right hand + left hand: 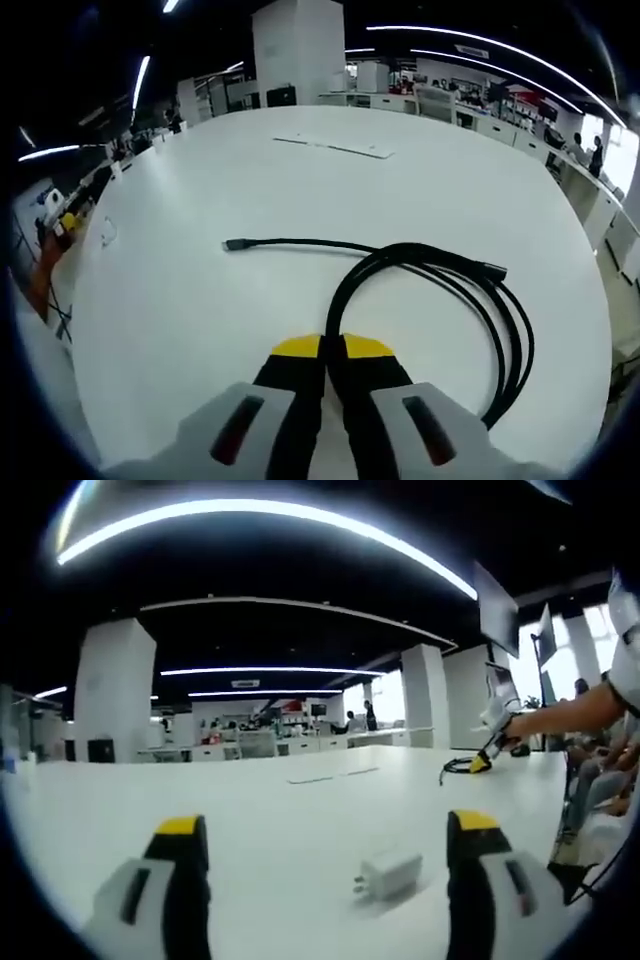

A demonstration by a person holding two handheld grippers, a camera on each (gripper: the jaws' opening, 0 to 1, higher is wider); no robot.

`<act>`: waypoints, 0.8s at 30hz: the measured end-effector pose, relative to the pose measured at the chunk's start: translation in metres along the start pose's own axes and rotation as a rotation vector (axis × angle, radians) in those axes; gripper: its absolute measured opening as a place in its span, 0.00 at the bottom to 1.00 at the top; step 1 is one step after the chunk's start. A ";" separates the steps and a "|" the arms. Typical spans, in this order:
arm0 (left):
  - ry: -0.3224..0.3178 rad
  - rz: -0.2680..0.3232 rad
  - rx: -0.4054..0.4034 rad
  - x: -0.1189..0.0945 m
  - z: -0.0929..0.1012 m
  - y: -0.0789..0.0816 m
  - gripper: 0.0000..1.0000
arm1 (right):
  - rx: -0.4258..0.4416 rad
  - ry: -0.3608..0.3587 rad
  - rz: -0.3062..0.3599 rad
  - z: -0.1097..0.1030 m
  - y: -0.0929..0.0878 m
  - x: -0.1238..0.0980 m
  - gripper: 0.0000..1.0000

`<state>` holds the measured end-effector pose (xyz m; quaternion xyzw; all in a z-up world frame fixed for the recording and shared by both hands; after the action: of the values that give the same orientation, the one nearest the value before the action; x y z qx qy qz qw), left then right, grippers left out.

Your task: Plug the desk Type‑C cable into the charger adapter.

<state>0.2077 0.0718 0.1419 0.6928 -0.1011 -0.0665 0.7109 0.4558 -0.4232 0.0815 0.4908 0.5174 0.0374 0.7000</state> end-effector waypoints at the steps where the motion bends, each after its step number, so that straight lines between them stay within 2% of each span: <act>1: -0.003 -0.006 0.001 0.001 0.000 -0.001 1.00 | 0.005 0.004 0.004 -0.001 -0.001 0.000 0.04; 14: -0.005 -0.007 -0.015 0.004 -0.001 -0.001 1.00 | 0.011 0.025 0.004 -0.022 -0.006 -0.005 0.04; 24: -0.032 -0.016 -0.032 0.008 0.003 -0.005 1.00 | 0.024 0.030 0.002 -0.034 -0.010 -0.010 0.04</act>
<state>0.2151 0.0665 0.1372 0.6811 -0.1056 -0.0848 0.7195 0.4212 -0.4119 0.0813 0.4991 0.5276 0.0392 0.6863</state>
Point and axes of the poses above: the point that each gripper's makers call its tool centre point, and the gripper's own axes: x roughly forward along the fingers, z roughly to its right, y roughly out of its top, the point moved 5 cm from there along -x, roughly backward along the fingers, and after that the axes turned 3 degrees about -x, right-handed, at the moved point
